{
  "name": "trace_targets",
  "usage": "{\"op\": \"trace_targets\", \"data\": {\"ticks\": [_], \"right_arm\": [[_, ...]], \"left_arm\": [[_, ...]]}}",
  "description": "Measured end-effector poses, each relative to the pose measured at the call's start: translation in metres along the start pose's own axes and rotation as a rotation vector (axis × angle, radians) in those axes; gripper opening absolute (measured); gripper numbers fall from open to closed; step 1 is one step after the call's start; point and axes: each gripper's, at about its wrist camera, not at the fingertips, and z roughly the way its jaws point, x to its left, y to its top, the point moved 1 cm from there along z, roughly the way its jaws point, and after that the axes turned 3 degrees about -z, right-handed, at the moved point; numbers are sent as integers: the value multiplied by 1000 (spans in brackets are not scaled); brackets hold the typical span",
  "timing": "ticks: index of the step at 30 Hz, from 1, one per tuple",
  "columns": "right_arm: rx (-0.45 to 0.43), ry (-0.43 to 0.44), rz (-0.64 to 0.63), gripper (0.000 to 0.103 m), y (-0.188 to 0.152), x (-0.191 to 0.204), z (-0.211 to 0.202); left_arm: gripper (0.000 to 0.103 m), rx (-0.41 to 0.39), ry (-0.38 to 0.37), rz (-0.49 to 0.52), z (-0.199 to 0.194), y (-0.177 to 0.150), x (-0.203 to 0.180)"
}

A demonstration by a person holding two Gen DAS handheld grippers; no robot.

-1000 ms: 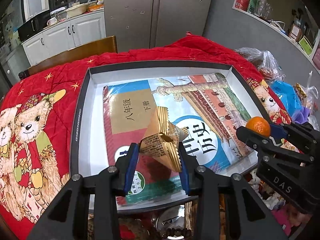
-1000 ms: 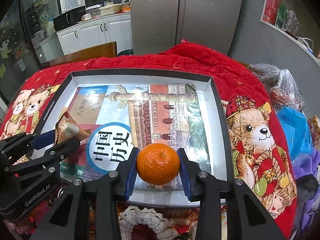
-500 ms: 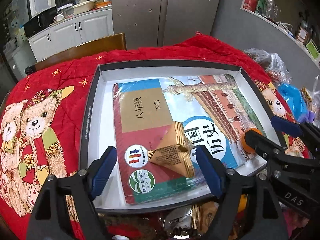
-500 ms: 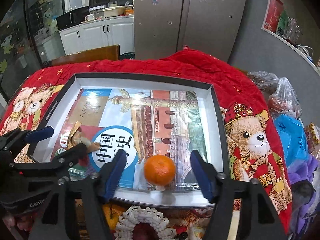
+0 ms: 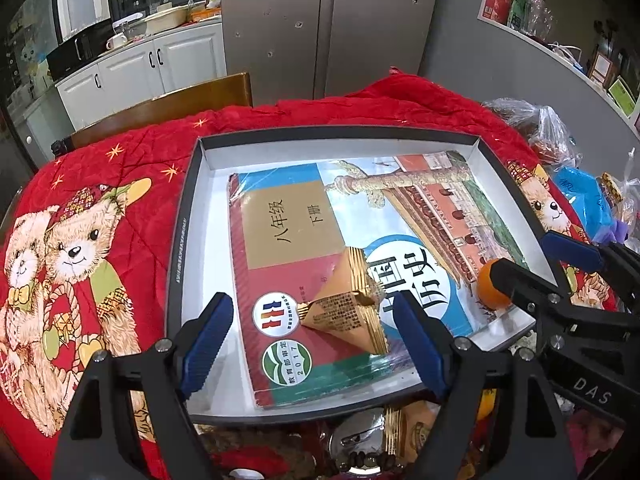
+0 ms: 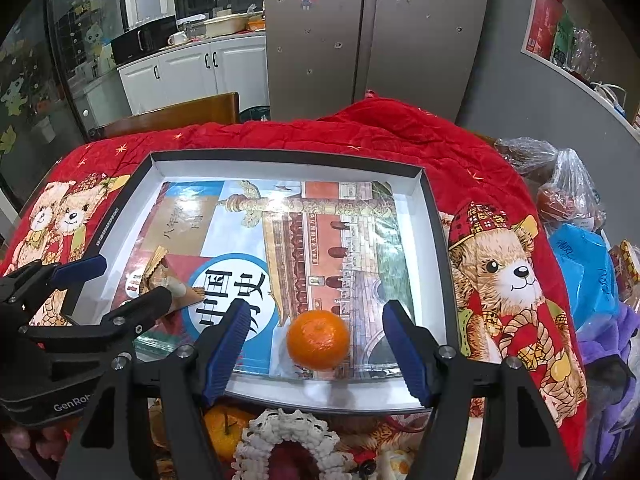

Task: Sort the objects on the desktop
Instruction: 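Open left gripper to drop the candy in the box while right gripper releases the orange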

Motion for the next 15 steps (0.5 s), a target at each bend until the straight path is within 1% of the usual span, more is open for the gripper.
{"op": "trace_targets", "data": {"ticks": [5,9,12,15], "right_arm": [[-21,-3,2,70,2,-1,-10],[-51,-22,-6,70,5,-2,-27],[-101,-56,-40,70,6,-2,-52],[-157,-137,-79,72,4,-3,-81]], "left_arm": [[83,-25,-8,-9,-12,3,1],[83,-47,-37,-16,-30,5,0],[83,-83,-64,-11,-52,6,-3],[84,-122,-95,-15,-82,2,-4]]}}
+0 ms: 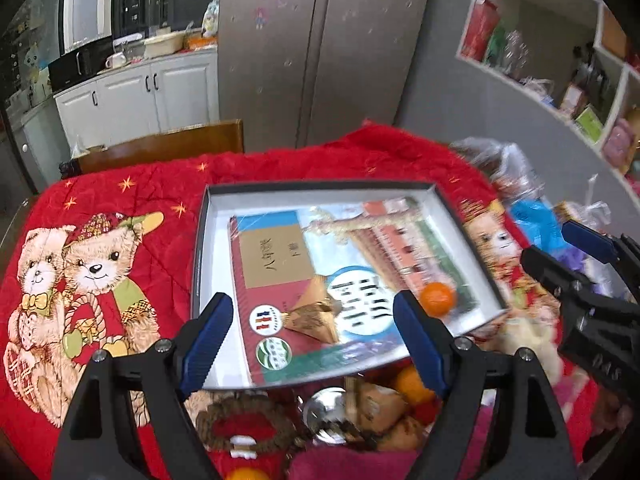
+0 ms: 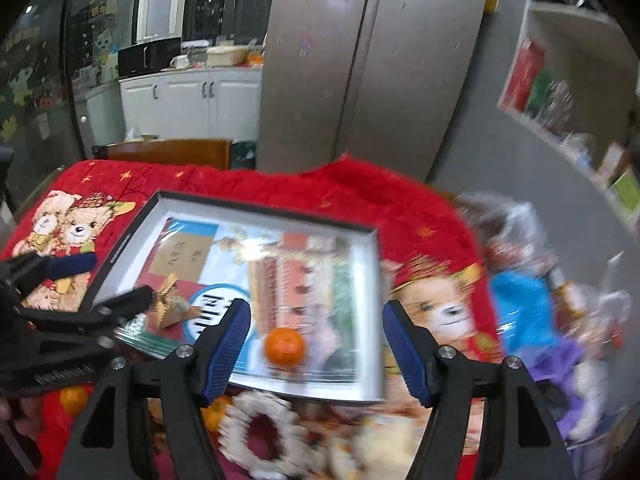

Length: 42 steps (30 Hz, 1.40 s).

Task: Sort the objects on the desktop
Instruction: 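Open left gripper to drop the candy in the box while right gripper releases the orange, then move both grippers back over the pile of items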

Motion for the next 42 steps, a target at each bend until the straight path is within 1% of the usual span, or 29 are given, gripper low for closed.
{"op": "trace_targets", "data": {"ticks": [1,4,10,14,17,20,22,26,30,35,36,39,42], "right_arm": [[-19,-24,8,72,-1,-6,-13],[-58,-32,55,72,-3,-24,-45],[-132,-71,105,72,-15,-42,-105],[-178,-87,134,74,-33,-45,-141],[-193,-113,158,74,-55,-45,-159],[-189,-135,184,74,-82,-46,-165],[-181,-167,202,74,-102,-49,-166],[-135,-150,235,74,-133,-60,-158],[-82,-160,244,74,-154,-68,-146],[-21,-111,291,74,-179,-78,-122],[-9,-103,299,74,-183,-79,-117],[30,-115,315,74,-194,-81,-101],[46,-122,331,74,-198,-84,-90]], "left_arm": [[86,-9,-10,1,-8,-1,-1],[89,-56,-29,12,-45,-9,-6],[94,-143,-24,54,-110,-34,-18],[95,-169,-20,93,-141,-67,-28],[99,-172,-21,123,-153,-95,-37],[100,-153,-64,143,-153,-124,-47],[100,-137,-89,142,-148,-140,-51],[100,-73,-110,135,-130,-155,-59],[100,-60,-104,101,-120,-161,-59],[100,-35,-106,64,-104,-160,-55],[100,-26,-101,68,-99,-161,-55],[100,0,-85,94,-86,-163,-60],[100,12,-95,107,-77,-164,-65]]}}
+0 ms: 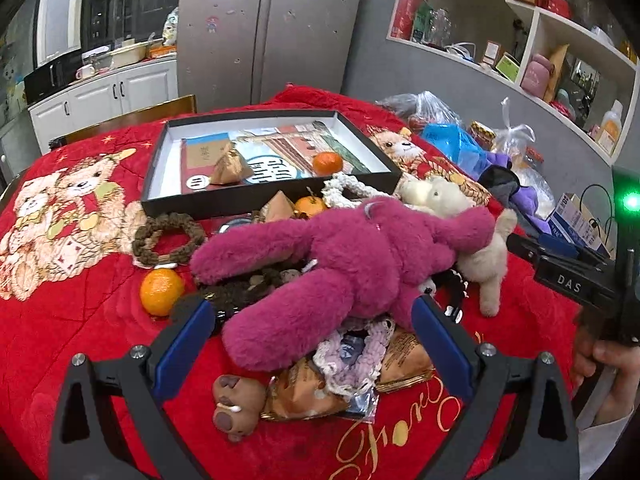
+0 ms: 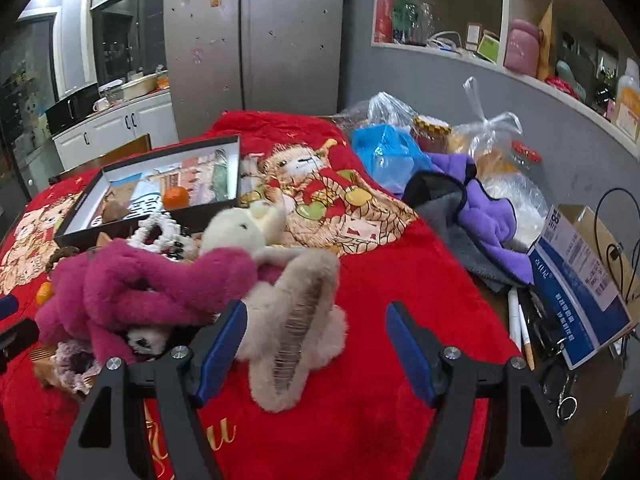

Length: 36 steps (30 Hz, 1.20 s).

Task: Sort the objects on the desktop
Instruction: 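Move both grippers back over the pile of items, then grasp the beige fur plush with right gripper while left gripper grasps the pink plush bear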

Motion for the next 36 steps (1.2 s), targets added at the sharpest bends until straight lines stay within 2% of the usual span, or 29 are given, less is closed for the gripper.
{"op": "trace_targets", "data": {"ticks": [11,16,26,31,35,36], "right_arm": [[39,37,2,74,-1,-1,28],[45,92,19,74,-1,-4,36],[97,204,20,74,-7,4,57],[173,137,-41,74,-18,19,77],[144,167,9,54,-16,12,71],[143,165,18,51,-16,10,71]], "left_arm": [[100,34,-22,15,31,15,-15],[100,63,-13,12,52,22,-20],[103,15,13,57,69,26,-25],[103,-22,31,98,73,21,-29],[98,-37,37,113,71,18,-31],[91,-39,33,117,70,17,-31]]}}
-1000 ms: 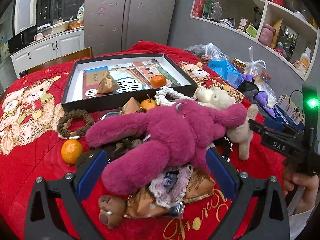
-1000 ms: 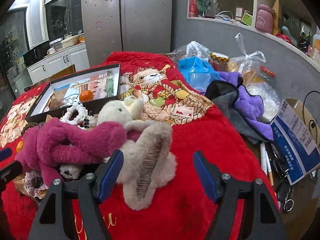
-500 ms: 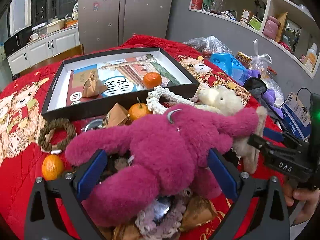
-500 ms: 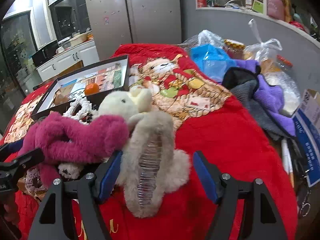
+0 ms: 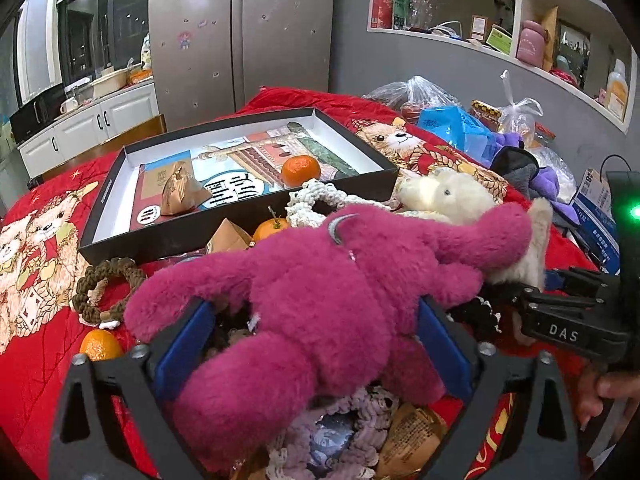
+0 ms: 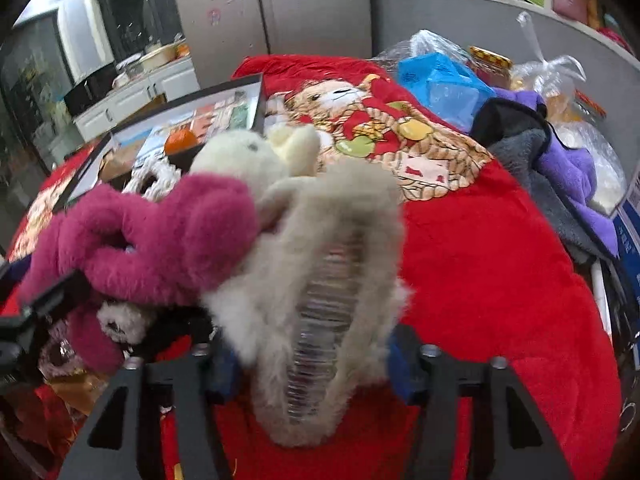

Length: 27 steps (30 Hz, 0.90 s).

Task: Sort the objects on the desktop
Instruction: 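Grasp the beige fur plush with right gripper while left gripper grasps the pink plush bear, then lift and carry the beige plush in right gripper while left gripper carries the pink bear to the box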

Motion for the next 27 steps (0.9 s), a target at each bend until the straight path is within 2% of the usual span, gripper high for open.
{"op": "trace_targets", "data": {"ticks": [2,7,13,27], "right_arm": [[2,0,8,49,-1,-2,1],[-8,-11,7,47,-2,-1,-3],[-39,-7,0,45,0,4,-14],[-137,-19,24,45,12,1,-58]], "left_arm": [[71,7,-38,4,-2,-1,-3],[59,11,-23,8,-6,-5,-8],[50,6,-42,-33,-13,-6,-2],[39,-36,-56,-54,-43,-1,4]]}}
